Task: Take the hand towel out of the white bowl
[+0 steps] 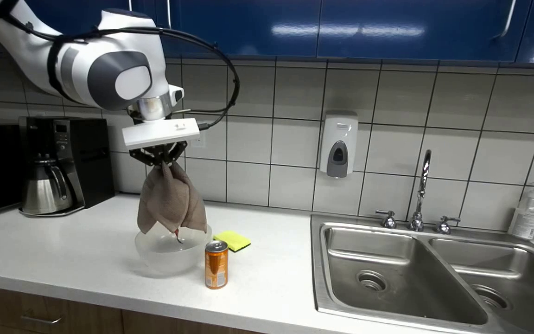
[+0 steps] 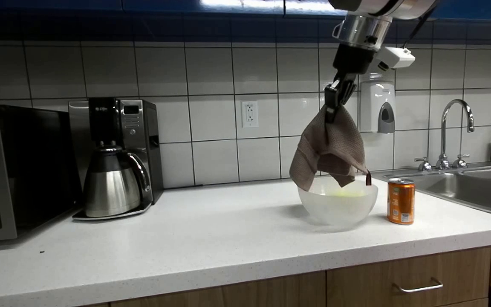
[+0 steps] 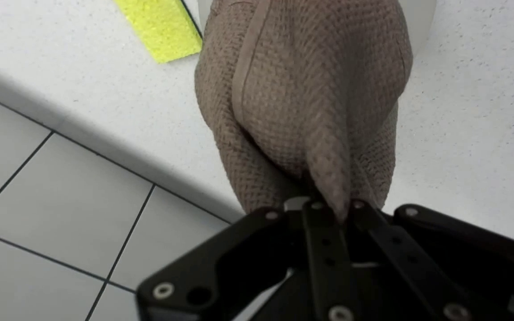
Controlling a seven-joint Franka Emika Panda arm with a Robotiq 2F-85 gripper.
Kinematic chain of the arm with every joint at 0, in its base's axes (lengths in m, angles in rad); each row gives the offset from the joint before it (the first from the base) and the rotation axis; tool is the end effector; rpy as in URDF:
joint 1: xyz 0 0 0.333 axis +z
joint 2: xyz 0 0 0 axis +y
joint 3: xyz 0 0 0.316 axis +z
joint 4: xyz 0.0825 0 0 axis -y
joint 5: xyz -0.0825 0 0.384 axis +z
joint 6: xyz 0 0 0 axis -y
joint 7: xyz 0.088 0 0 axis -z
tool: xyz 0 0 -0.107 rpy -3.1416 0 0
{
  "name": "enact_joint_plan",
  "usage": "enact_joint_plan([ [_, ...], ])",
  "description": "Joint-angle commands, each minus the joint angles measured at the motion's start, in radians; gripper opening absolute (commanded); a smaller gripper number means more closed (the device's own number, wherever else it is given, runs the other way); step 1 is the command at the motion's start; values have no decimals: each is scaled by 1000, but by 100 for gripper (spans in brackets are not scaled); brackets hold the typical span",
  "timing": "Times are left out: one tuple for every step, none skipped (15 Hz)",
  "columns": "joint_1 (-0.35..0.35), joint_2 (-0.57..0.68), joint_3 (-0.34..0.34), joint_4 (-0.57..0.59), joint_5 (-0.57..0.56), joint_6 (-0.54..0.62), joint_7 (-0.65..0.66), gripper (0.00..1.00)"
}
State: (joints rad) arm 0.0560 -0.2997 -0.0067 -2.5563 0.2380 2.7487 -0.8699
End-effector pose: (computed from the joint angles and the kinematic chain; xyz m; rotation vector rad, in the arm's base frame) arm 0.4623 0.0132 0.4263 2.7901 1.0530 0.7714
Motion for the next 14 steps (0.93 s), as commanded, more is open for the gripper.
enact_joint_plan([
  [38,-80,-29,-30,-65,42,43,1],
  [47,-87,-33,-28,-75,47,45,1],
  [56,-93,-37,-26,-84,51,46,1],
  [68,-94,-40,-22,-92,54,48,1],
  [81,-94,-41,-20,-97,56,49,1],
  [96,-92,-44,-17,-98,58,46,1],
  [114,-89,-46,-15,-97,60,41,1],
  [134,-84,-47,-12,-93,61,36,1],
  [153,-77,-46,-9,-89,64,32,1],
  [171,-72,-47,-7,-85,66,29,1],
  [190,-64,-45,-3,-82,71,26,1],
  [208,-59,-45,-1,-78,73,23,1],
  [226,-52,-44,3,-75,77,21,1],
  [245,-44,-43,7,-70,81,19,1],
])
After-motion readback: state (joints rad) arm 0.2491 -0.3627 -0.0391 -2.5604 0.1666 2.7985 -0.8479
